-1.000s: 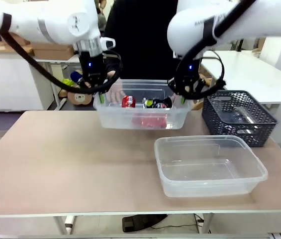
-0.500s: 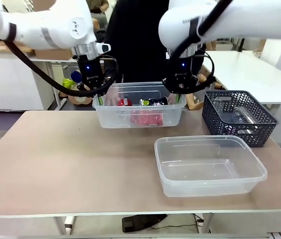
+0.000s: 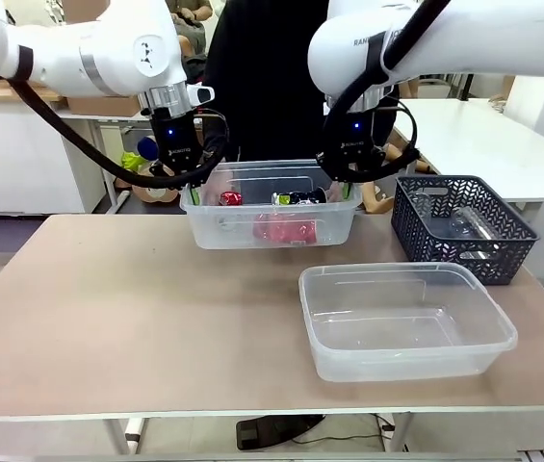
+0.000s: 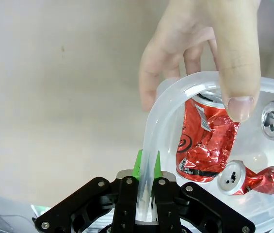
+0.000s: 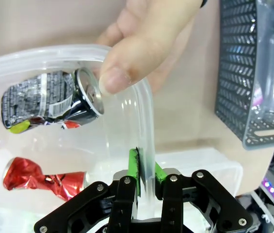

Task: Sort the waste into each basket.
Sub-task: Release the Organizing box you were holding.

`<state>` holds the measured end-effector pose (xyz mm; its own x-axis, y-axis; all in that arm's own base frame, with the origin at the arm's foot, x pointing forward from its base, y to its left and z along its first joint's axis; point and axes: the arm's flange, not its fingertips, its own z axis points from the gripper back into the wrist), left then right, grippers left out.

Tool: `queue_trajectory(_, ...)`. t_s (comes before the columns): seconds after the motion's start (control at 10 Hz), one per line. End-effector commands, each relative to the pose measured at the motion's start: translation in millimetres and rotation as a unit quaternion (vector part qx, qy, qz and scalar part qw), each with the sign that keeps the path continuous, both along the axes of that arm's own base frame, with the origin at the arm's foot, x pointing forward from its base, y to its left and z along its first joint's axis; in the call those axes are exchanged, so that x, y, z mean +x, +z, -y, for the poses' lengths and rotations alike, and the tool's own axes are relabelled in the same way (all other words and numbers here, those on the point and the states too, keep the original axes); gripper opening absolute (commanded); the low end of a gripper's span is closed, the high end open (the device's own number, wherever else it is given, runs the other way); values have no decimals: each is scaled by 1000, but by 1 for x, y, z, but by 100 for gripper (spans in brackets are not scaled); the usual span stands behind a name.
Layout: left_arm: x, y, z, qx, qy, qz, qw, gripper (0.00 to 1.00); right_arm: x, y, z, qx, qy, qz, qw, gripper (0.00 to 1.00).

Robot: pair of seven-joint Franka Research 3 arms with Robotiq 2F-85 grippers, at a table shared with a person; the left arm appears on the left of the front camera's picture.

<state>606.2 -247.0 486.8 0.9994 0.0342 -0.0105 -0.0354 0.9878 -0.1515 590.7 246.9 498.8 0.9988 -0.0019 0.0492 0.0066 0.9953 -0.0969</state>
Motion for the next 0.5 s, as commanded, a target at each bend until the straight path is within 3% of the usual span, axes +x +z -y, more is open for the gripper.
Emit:
queue_trajectory(0.0,-2,4,0,0,-1,8,1000,6,-1,1,-4,3,3,4,1000,5)
queue_trajectory(0.3,-2,4,0,0,-1,8,1000,6,0,0,0,0,0,0,1000,5)
queue_trajectory(0.4,-2,4,0,0,-1,8,1000,6,-14,5,27,32,-37,35,998,5)
